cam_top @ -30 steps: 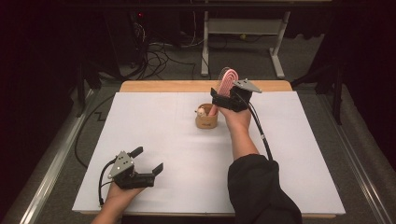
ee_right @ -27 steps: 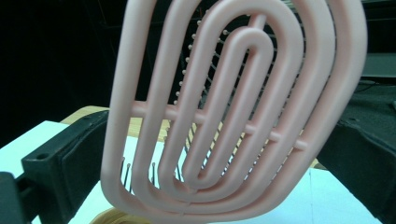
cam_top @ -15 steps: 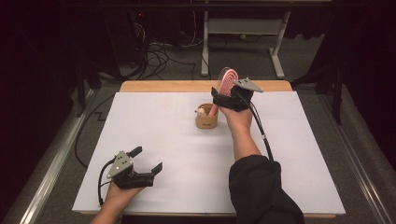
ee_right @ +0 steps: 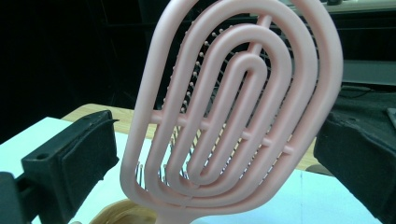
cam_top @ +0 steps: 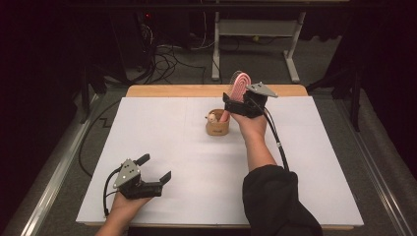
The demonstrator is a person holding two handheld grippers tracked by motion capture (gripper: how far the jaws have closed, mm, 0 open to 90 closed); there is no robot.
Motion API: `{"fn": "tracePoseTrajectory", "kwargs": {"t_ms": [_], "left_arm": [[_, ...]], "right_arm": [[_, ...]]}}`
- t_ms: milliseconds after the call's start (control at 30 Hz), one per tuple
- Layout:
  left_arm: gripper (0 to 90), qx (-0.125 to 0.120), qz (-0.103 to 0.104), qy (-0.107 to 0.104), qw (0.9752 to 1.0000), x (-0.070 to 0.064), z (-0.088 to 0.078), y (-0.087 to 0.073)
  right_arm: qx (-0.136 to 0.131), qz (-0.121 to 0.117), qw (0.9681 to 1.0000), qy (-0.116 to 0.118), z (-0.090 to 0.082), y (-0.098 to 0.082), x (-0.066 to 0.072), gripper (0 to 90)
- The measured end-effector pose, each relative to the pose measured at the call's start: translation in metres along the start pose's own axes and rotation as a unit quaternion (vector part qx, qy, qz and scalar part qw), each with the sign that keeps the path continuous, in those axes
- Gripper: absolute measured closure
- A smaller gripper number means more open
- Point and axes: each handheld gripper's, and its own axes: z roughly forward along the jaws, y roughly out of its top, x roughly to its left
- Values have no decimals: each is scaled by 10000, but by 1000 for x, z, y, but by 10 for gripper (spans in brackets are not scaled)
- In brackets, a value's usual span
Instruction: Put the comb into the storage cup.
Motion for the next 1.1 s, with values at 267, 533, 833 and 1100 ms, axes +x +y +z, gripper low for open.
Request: {"fn": "tracePoseTrajectory", "kwargs": {"t_ms": [267, 533, 833, 1100], "left_arm": [[13, -1, -11, -5, 10000, 0, 0, 1], [14, 5, 19, 8, 10000, -2, 1, 2], [14, 11, 13, 7, 10000, -1, 2, 2], [15, 43, 19, 47, 10000, 1, 2, 2]], "right_arm": [[28, -48, 10000, -25, -7, 0, -1, 4], [35, -123, 9999, -36, -19, -1, -1, 4], [52, -193, 9998, -2, -35, -2, -3, 4], [92, -268, 9996, 36, -59, -7, -3, 4]]}}
